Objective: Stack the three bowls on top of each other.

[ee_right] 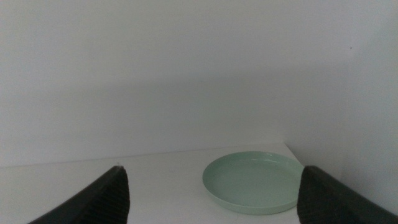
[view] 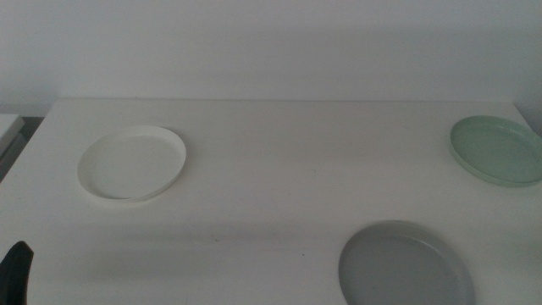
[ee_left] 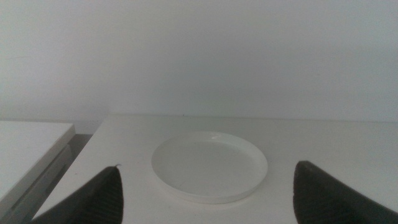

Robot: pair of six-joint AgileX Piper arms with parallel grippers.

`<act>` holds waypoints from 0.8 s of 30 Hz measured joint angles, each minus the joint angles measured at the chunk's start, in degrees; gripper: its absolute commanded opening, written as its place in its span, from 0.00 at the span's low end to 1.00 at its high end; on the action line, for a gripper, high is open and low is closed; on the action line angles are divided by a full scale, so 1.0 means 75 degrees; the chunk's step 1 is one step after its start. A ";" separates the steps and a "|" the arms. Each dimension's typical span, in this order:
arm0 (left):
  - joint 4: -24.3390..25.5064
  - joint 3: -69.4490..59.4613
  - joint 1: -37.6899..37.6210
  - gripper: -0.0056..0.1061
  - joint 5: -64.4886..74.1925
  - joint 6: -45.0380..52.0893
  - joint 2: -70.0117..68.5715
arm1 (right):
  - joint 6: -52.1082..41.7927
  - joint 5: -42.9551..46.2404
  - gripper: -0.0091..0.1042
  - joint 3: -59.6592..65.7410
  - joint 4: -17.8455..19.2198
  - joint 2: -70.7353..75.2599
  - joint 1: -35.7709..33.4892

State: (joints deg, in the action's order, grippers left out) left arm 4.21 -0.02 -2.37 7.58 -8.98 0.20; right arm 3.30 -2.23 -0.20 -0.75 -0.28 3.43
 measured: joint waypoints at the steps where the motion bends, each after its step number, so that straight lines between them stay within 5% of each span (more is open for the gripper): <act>1: 0.0000 0.0000 0.0000 0.89 0.0000 0.0000 0.0000 | 0.0021 0.0000 0.90 0.0000 -0.0018 0.0000 0.0000; 10: 0.0000 0.0000 0.0000 0.89 -0.0015 0.0000 0.0000 | 0.0039 -0.0898 0.90 -0.1056 -0.0132 -0.1006 0.0000; 19: 0.0000 0.0000 0.0000 0.89 -0.0026 0.0000 0.0000 | -0.0012 -0.5290 0.90 -0.4270 -0.0912 -0.4746 0.0000; 24: 0.0000 0.0000 0.0000 0.89 -0.0026 0.0000 0.0000 | 0.0123 -0.6262 0.90 -0.4800 -0.1140 -0.6019 0.0000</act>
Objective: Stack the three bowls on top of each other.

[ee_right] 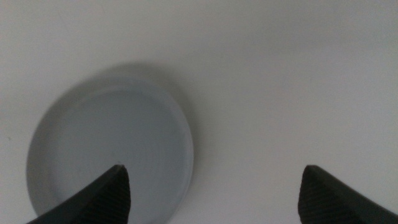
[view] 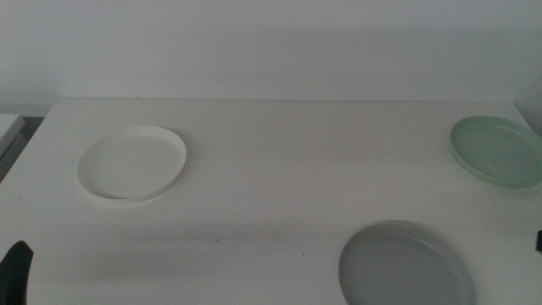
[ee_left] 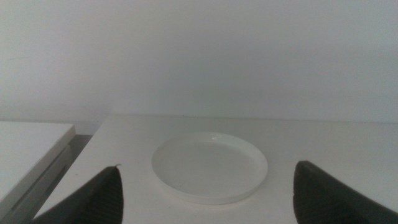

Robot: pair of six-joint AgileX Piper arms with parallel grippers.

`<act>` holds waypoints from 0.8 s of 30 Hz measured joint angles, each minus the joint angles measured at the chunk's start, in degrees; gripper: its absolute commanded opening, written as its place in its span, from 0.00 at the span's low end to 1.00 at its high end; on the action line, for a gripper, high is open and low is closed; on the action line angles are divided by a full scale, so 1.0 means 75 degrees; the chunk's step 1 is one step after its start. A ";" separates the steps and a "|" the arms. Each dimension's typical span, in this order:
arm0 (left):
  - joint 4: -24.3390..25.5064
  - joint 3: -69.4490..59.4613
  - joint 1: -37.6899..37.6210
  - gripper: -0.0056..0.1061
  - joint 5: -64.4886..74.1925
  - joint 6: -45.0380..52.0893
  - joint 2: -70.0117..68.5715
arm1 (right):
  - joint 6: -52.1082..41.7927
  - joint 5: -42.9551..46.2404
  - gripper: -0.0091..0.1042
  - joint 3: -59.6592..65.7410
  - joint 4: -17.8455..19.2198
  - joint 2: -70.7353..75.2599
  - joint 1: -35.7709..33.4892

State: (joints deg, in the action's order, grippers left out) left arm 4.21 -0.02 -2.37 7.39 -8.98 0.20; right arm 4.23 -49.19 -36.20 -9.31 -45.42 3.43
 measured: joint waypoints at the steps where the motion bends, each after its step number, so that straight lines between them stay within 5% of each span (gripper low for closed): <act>1: 0.0000 0.0000 0.0000 0.89 0.0000 0.0000 0.0000 | 0.0015 -0.0082 0.90 0.0002 -0.0056 -0.0201 0.0000; 8: 0.0000 0.0000 0.0000 0.89 0.0000 0.0000 0.0000 | -0.0393 -0.0115 0.90 -0.0067 -0.0744 -0.1685 -0.0015; 17: 0.0000 0.0000 0.0000 0.89 0.0000 0.0000 0.0000 | -0.0049 0.0395 0.88 -0.0153 -0.0628 -0.3565 -0.0749; 24: 0.0000 0.0000 0.0000 0.89 0.0000 0.0000 0.0000 | 0.0643 0.1156 0.62 -0.0157 -0.0307 -0.4845 -0.1315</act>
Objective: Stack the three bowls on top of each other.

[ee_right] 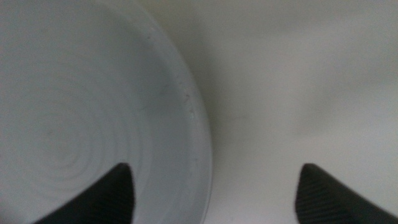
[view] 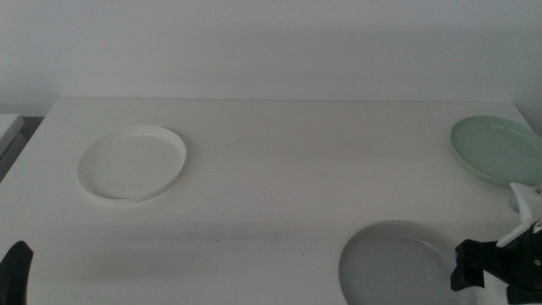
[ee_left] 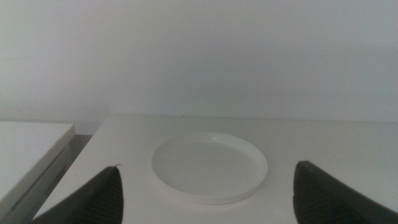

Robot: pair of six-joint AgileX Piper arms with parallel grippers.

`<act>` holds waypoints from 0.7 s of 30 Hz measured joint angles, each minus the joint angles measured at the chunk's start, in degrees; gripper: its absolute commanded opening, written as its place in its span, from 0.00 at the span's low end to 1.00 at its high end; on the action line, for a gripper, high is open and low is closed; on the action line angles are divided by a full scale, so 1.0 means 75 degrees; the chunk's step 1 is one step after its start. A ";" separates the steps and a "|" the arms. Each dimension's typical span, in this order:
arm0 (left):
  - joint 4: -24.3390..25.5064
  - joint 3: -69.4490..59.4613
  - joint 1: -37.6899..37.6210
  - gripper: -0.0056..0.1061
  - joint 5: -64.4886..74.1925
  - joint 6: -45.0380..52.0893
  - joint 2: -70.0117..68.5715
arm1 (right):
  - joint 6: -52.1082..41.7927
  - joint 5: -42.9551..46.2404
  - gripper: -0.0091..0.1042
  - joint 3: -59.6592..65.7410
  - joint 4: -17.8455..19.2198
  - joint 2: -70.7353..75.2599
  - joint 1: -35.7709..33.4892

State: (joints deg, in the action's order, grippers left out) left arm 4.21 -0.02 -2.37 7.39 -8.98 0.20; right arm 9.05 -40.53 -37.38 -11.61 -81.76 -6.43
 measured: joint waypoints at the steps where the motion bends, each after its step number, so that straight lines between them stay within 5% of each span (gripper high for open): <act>1: 0.0000 0.0000 0.0000 0.89 0.0000 0.0000 0.0000 | 0.0019 0.0060 0.56 0.0000 0.0000 -0.0177 -0.0036; 6: 0.0000 0.0000 0.0000 0.89 0.0000 0.0000 0.0000 | 0.0037 0.0389 0.37 0.0000 0.0000 -0.0808 -0.0047; 15: 0.0000 0.0000 0.0000 0.89 0.0000 0.0000 0.0000 | 0.0042 0.0748 0.35 0.0000 0.0000 -0.1063 -0.0047; 21: 0.0000 0.0000 0.0000 0.89 0.0000 0.0000 0.0000 | 0.0055 0.0833 0.24 0.0000 0.0000 -0.1063 -0.0047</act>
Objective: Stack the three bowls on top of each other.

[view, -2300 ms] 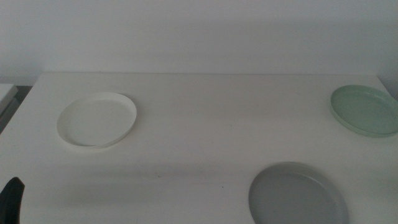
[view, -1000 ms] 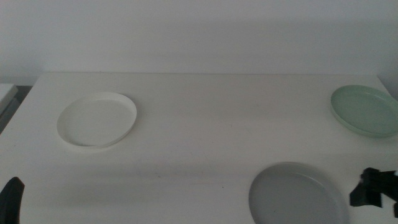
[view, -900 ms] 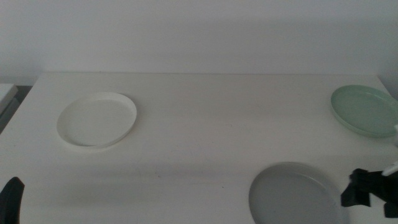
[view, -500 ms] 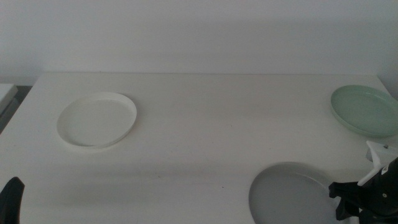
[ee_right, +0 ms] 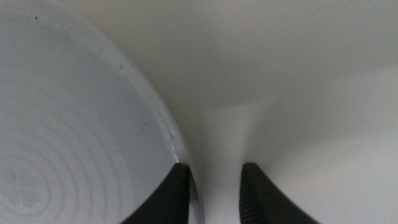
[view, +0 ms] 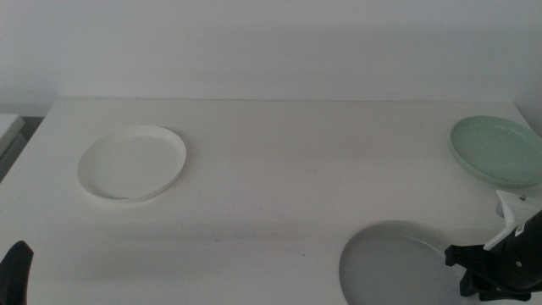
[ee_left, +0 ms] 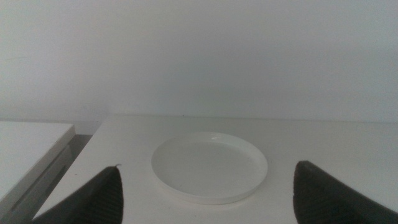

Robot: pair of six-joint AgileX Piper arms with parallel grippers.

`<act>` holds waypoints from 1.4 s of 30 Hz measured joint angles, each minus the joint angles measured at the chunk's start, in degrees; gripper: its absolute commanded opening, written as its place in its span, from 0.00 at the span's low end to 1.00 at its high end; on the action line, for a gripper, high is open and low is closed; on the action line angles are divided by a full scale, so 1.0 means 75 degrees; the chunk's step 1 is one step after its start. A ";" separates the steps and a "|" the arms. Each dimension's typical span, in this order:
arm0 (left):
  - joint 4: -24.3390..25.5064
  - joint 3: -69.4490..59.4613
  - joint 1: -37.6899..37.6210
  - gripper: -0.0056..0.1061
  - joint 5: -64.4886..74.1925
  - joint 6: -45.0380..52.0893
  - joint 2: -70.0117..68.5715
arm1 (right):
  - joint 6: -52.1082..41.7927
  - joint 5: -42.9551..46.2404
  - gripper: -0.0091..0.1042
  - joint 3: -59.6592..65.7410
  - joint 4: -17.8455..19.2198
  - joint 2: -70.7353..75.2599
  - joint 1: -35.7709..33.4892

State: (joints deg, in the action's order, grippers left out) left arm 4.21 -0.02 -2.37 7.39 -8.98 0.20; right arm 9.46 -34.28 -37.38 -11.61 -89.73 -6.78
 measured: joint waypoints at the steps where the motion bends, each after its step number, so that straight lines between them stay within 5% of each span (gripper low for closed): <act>1: 0.0000 0.0000 0.0000 0.89 0.0000 0.0000 0.0000 | 0.0000 0.0000 0.22 0.0000 0.0000 0.0000 0.0000; 8: 0.0000 0.0000 0.0000 0.89 0.0000 0.0000 0.0000 | -0.0016 0.0000 0.06 -0.0005 0.0022 0.0000 0.0000; 17: 0.0000 0.0000 0.0000 0.89 0.0000 0.0000 0.0000 | -0.0271 -0.0882 0.06 -0.0617 0.0021 0.0000 0.0000; 26: 0.0000 0.0000 0.0000 0.89 0.0000 0.0000 0.0000 | -0.1129 -0.2138 0.06 -0.3203 -0.0906 -0.0289 -0.0020; 42: 0.0000 0.0000 0.0000 0.89 0.0000 0.0000 0.0000 | -0.1377 -0.2778 0.06 -0.6523 -0.1238 -0.3652 -0.1146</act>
State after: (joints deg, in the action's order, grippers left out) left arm 4.21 -0.02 -2.37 7.39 -8.98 0.20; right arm -0.87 -55.11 -86.30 -20.89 -117.13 -15.37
